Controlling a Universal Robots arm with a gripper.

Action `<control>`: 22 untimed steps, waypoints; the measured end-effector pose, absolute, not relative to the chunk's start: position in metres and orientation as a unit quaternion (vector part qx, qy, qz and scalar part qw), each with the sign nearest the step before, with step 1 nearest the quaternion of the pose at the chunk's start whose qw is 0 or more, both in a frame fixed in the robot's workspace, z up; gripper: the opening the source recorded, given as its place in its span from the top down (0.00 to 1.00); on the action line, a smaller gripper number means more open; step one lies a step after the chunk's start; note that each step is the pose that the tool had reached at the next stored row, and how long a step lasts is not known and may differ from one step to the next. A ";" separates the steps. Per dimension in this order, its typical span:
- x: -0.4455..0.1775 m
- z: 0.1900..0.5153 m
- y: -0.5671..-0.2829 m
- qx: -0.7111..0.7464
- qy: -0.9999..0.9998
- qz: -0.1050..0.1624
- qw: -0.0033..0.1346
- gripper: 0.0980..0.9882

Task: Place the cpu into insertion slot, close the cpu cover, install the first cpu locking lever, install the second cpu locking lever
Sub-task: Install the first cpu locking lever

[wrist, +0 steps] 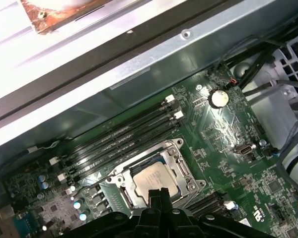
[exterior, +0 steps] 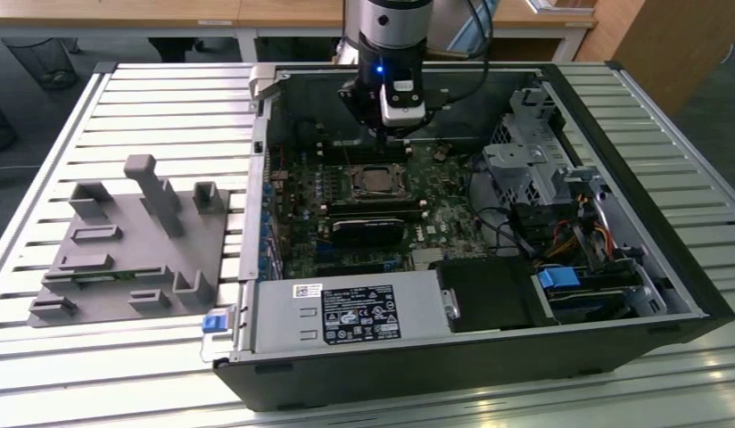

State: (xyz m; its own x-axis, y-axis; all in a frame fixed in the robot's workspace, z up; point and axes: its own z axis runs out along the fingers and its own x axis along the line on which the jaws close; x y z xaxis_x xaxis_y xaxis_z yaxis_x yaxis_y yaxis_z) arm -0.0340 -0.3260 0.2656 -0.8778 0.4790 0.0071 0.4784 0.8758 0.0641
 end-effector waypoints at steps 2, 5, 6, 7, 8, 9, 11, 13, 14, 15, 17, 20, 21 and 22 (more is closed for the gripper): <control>-0.034 0.266 -0.326 0.232 0.972 0.032 0.004 0.99; -0.034 0.265 -0.326 0.206 0.978 0.032 0.003 0.99; -0.034 0.265 -0.326 0.197 0.980 0.032 0.003 0.99; -0.034 0.265 -0.326 0.188 0.982 0.032 0.003 0.99; -0.034 0.265 -0.326 0.179 0.983 0.032 0.002 0.99; -0.034 0.265 -0.326 0.170 0.985 0.032 0.002 0.99; -0.034 0.265 -0.326 0.152 0.988 0.032 0.001 0.99; -0.034 0.265 -0.326 0.137 0.990 0.032 0.001 0.99; -0.034 0.265 -0.326 0.129 0.991 0.032 0.001 0.99; -0.034 0.265 -0.326 0.123 0.992 0.032 0.000 0.99; -0.034 0.265 -0.326 0.110 0.993 0.032 0.000 0.99; -0.034 0.265 -0.326 0.090 0.995 0.032 -0.001 0.99; -0.034 0.265 -0.326 0.083 0.996 0.032 -0.001 0.99; -0.034 0.265 -0.326 0.077 0.996 0.032 -0.001 0.99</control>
